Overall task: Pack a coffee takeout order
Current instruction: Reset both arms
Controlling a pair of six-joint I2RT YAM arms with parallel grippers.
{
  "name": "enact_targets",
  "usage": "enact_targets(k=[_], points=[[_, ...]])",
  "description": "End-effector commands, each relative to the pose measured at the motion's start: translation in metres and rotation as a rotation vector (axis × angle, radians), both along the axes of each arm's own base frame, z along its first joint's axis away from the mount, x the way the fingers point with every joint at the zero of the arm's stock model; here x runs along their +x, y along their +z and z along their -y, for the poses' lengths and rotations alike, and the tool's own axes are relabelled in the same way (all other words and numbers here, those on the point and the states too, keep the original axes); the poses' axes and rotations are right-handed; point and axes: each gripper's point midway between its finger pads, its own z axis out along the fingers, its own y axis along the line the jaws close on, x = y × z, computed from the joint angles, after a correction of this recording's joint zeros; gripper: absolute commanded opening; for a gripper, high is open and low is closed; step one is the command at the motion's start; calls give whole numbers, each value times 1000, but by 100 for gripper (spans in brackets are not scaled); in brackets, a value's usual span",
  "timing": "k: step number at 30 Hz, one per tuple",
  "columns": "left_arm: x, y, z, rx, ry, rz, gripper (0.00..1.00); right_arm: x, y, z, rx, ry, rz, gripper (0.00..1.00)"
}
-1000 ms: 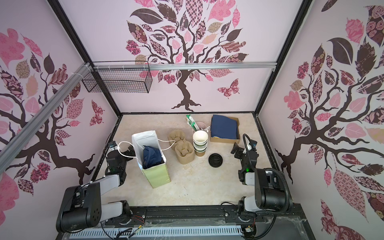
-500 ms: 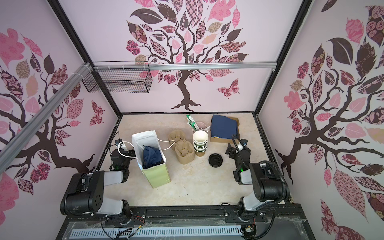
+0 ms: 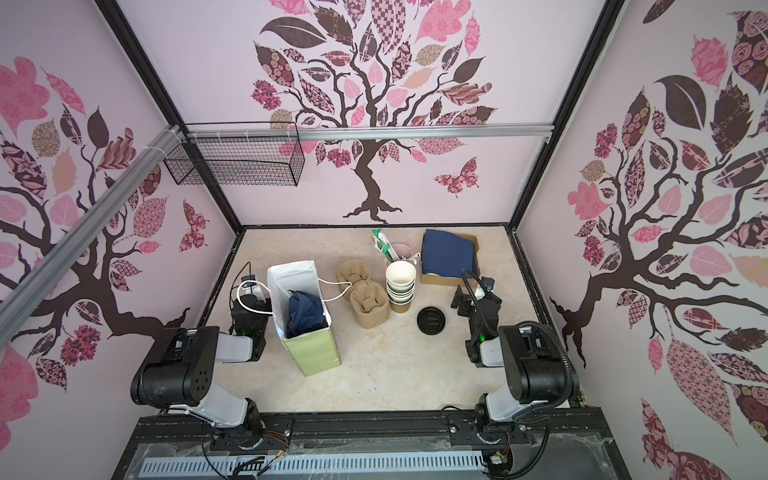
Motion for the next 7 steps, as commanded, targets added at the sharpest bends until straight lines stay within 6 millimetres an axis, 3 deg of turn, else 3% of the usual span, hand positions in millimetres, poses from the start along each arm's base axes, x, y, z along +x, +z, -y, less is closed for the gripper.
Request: enact_targets(k=[1,7], points=[[5,10,-1,18,3,27,98,12,7,-2,-28,-7,10,100],[4,11,-1,19,1,31,98,9,11,-3,-29,-2,27,100]])
